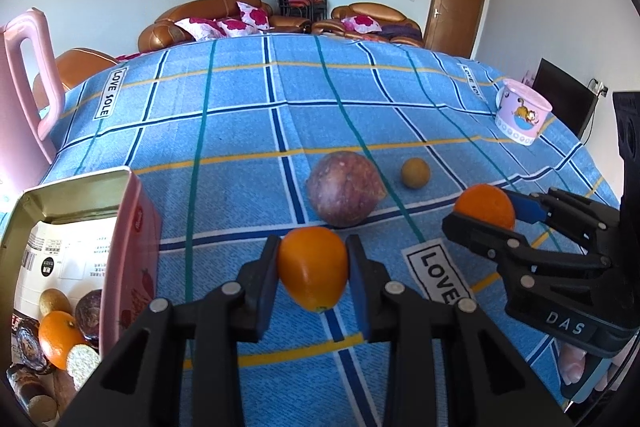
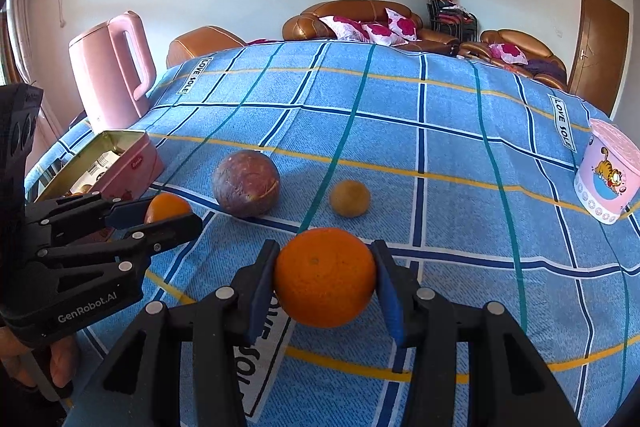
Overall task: Organize fruits
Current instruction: 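Grasp an orange with left tool while right tool grasps another orange, then lift both oranges and carry them over the pink tin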
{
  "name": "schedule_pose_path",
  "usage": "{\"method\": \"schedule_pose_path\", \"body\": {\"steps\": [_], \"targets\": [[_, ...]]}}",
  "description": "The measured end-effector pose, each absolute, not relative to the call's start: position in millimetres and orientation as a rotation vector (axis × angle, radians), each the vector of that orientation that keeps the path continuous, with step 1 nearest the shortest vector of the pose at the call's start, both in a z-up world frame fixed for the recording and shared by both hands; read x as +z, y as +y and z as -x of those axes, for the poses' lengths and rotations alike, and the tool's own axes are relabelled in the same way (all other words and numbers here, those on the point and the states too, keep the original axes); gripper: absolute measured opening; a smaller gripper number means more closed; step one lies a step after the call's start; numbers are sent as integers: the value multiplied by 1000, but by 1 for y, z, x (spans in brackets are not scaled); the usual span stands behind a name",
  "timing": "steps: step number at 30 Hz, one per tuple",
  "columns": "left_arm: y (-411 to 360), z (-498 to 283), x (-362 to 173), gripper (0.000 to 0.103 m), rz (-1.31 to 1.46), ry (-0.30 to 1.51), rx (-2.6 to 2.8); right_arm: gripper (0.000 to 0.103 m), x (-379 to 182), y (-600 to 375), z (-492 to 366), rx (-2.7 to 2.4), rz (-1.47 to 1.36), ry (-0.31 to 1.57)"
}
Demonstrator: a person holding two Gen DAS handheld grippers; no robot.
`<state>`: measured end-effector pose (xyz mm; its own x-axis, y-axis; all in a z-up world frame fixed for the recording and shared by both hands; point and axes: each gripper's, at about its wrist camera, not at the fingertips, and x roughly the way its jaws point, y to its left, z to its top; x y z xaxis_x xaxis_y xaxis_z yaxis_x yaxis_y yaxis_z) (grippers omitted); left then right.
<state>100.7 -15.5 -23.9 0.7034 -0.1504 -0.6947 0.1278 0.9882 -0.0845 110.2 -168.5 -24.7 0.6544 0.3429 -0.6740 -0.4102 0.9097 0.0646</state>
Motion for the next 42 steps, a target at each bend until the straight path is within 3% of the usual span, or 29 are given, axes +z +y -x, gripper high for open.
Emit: {"method": "schedule_pose_path", "body": {"steps": [42], "targets": [[-15, -69, 0, 34, -10, 565, -81, 48, -3, -181, -83, 445, 67, 540]]}}
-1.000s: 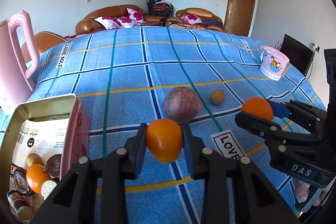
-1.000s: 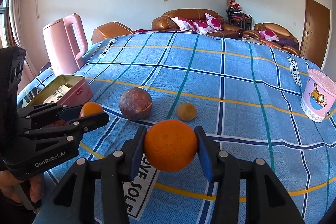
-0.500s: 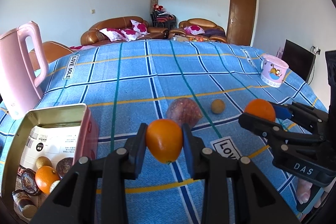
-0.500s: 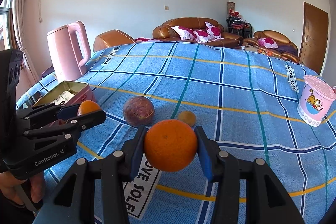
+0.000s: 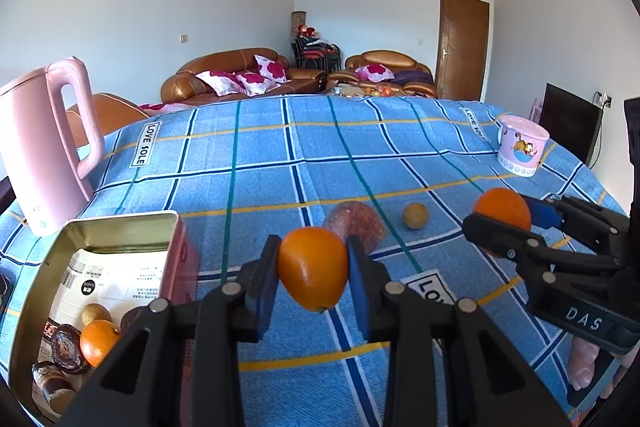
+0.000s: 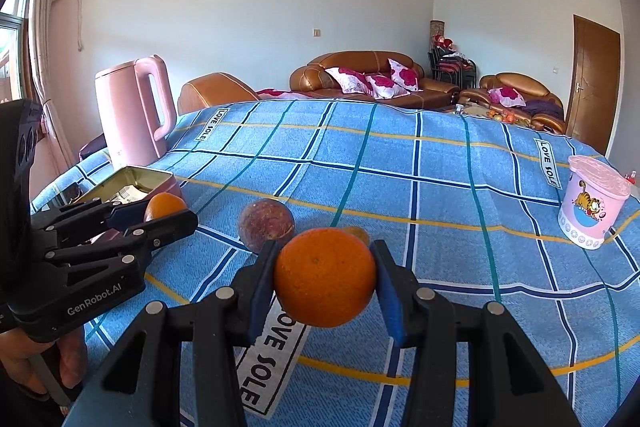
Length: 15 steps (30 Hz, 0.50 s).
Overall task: Organize fruits
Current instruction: 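Lift both oranges and carry them over the pink tin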
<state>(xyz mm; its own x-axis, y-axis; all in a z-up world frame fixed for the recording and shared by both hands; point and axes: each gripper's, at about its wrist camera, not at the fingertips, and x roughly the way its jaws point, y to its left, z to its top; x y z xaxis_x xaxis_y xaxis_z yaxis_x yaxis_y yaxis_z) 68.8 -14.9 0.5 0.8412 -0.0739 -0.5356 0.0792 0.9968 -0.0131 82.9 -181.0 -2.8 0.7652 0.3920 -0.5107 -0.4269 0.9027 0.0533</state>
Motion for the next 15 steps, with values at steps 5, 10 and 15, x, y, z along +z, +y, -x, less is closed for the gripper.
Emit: {"method": "schedule_pose_path", "body": {"steps": [5, 10, 15], "targets": [[-14, -64, 3, 34, -9, 539, -77, 48, 0, -183, -79, 443, 66, 511], [-14, -61, 5, 34, -11, 518, -73, 48, 2, -184, -75, 441, 65, 490], [-14, -56, 8, 34, -10, 492, -69, 48, 4, -185, -73, 438, 63, 472]]}}
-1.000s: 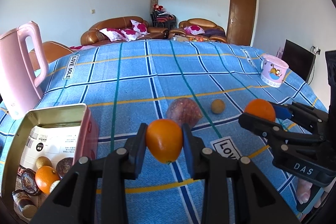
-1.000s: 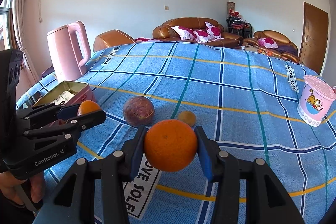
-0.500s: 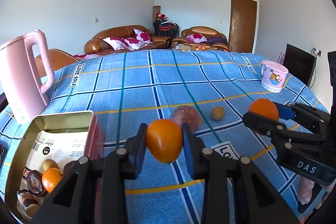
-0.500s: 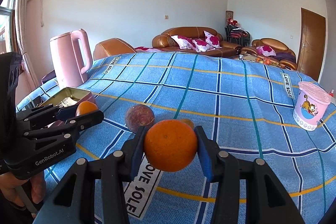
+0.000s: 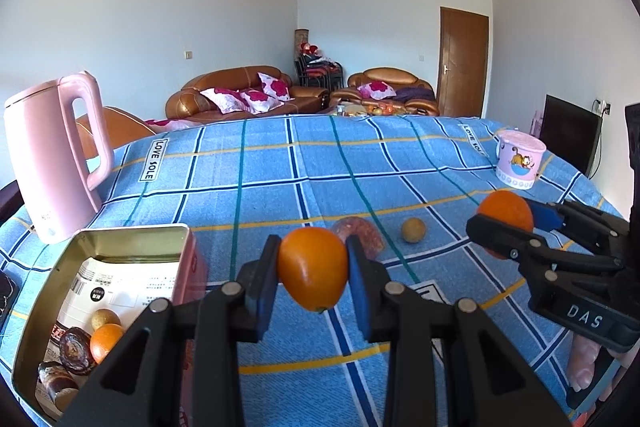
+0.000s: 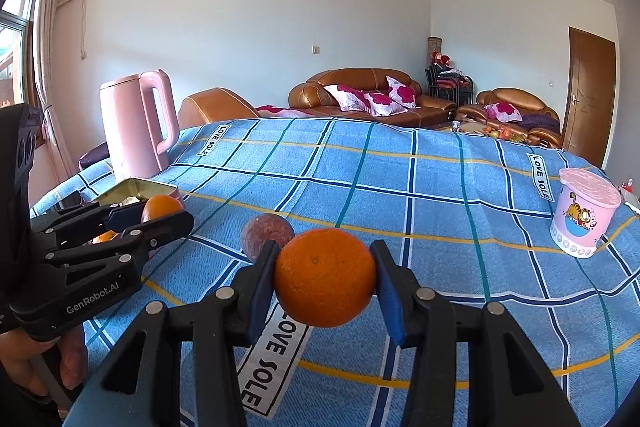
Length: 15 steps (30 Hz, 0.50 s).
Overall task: Organize fruits
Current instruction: 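Lift both oranges and carry them over the pink tin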
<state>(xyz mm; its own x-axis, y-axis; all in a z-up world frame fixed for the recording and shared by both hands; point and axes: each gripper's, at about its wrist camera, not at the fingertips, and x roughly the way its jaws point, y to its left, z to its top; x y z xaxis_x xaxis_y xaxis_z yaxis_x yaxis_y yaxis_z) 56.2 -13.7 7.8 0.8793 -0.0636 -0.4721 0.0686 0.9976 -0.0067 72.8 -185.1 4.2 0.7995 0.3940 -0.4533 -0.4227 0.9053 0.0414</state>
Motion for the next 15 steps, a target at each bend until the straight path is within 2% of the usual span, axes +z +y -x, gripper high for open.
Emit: {"method": "schedule_pose_path", "body": {"steps": [15], "targets": [[-14, -47, 12, 34, -17, 445, -69, 48, 9, -189, -62, 433, 65, 414]]}}
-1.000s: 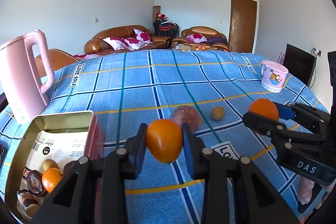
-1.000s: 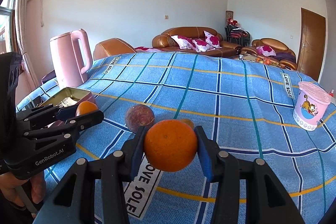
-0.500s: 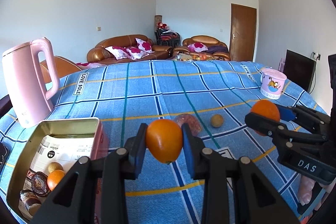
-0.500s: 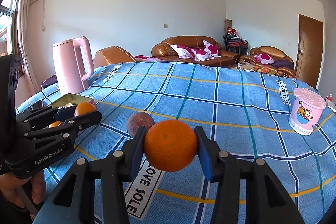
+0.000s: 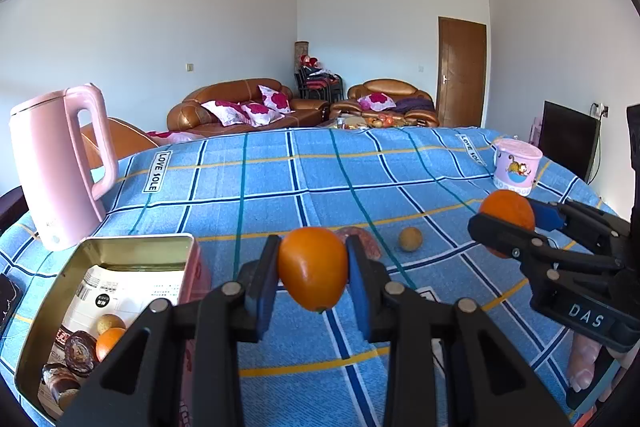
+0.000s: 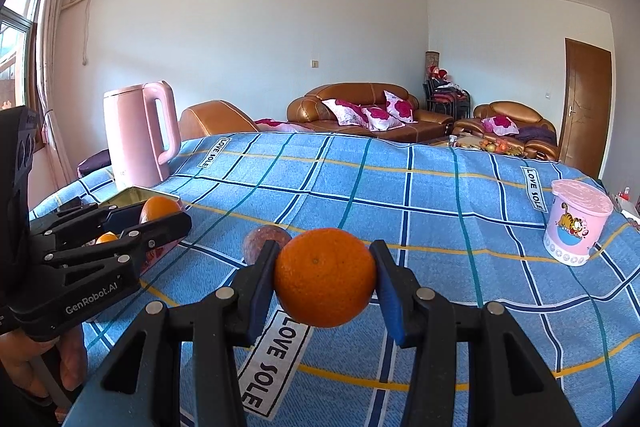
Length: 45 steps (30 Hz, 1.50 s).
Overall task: Organize fruits
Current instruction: 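Lift both oranges and carry them over the pink tin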
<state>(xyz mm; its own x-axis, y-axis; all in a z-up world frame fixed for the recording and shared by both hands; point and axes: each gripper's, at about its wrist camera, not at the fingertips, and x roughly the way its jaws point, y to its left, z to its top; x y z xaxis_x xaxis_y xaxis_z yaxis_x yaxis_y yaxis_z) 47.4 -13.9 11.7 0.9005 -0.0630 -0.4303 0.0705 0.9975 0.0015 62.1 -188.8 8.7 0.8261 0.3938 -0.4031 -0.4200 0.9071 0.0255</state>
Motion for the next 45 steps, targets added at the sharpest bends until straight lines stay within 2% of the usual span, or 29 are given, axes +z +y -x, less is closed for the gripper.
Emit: {"method": "schedule_pose_path", "body": {"steps": [27, 45], "targets": [[-11, -22, 20, 34, -18, 353, -44, 48, 13, -186, -50, 431, 74, 358], [56, -2, 28, 34, 23, 396, 91, 48, 27, -110, -47, 635, 87, 396]]}}
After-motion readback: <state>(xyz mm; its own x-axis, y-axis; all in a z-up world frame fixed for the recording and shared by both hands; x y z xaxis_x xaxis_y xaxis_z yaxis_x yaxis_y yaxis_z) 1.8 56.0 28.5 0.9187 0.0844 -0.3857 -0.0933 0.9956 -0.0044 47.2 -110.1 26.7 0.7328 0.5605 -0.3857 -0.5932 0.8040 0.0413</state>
